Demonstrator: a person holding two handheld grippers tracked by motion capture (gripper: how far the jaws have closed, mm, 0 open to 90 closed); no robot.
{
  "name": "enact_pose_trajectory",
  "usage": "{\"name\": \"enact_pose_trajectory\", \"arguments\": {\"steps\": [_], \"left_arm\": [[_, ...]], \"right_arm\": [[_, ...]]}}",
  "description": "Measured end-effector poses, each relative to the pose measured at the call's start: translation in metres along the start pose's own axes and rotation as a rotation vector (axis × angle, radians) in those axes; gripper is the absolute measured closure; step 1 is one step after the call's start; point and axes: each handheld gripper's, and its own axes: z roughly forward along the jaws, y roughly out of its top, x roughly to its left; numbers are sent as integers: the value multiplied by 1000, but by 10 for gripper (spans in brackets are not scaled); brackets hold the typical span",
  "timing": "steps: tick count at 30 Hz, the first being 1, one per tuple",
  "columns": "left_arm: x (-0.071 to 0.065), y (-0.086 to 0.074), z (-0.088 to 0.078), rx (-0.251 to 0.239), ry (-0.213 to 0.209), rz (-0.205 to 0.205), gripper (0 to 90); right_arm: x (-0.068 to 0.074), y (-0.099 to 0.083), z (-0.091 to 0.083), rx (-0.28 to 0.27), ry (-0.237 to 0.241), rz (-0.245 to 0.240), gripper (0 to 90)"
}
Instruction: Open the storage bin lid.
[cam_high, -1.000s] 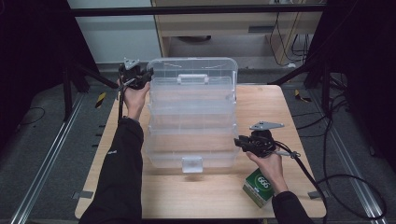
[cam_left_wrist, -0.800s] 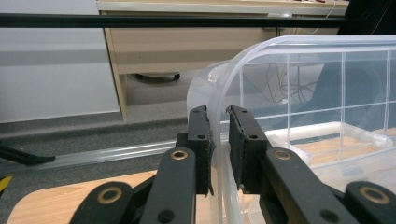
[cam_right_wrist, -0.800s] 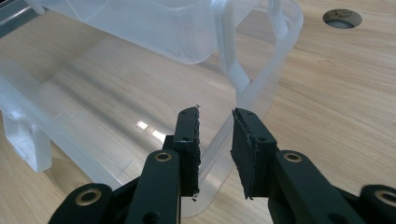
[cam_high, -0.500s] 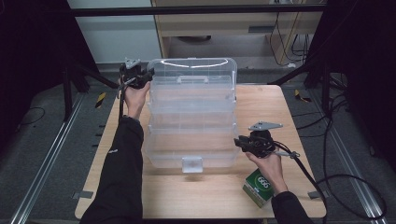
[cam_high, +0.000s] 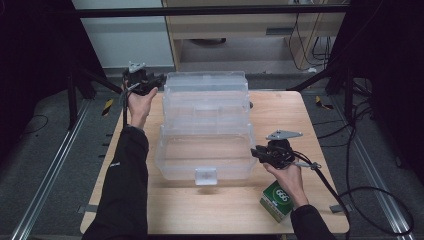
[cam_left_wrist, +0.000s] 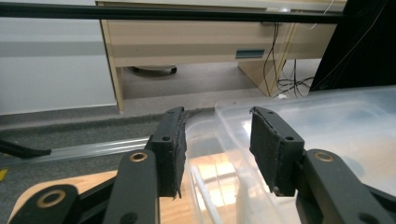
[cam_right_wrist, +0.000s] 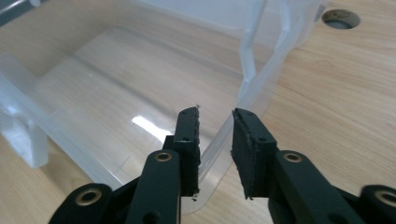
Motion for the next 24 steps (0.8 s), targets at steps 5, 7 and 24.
{"name": "enact_pose_trajectory", "arguments": {"steps": [5, 7, 24], "left_arm": [[8, -4, -23, 4, -4, -16, 488], [11, -7, -37, 2, -2, -24, 484], [7, -56, -133, 19, -104, 56, 490]], "right_arm": [[-1, 0, -1, -3, 24, -3, 747], [-1, 1, -1, 0, 26, 0, 746], [-2, 2, -1, 9, 27, 14, 744]]}}
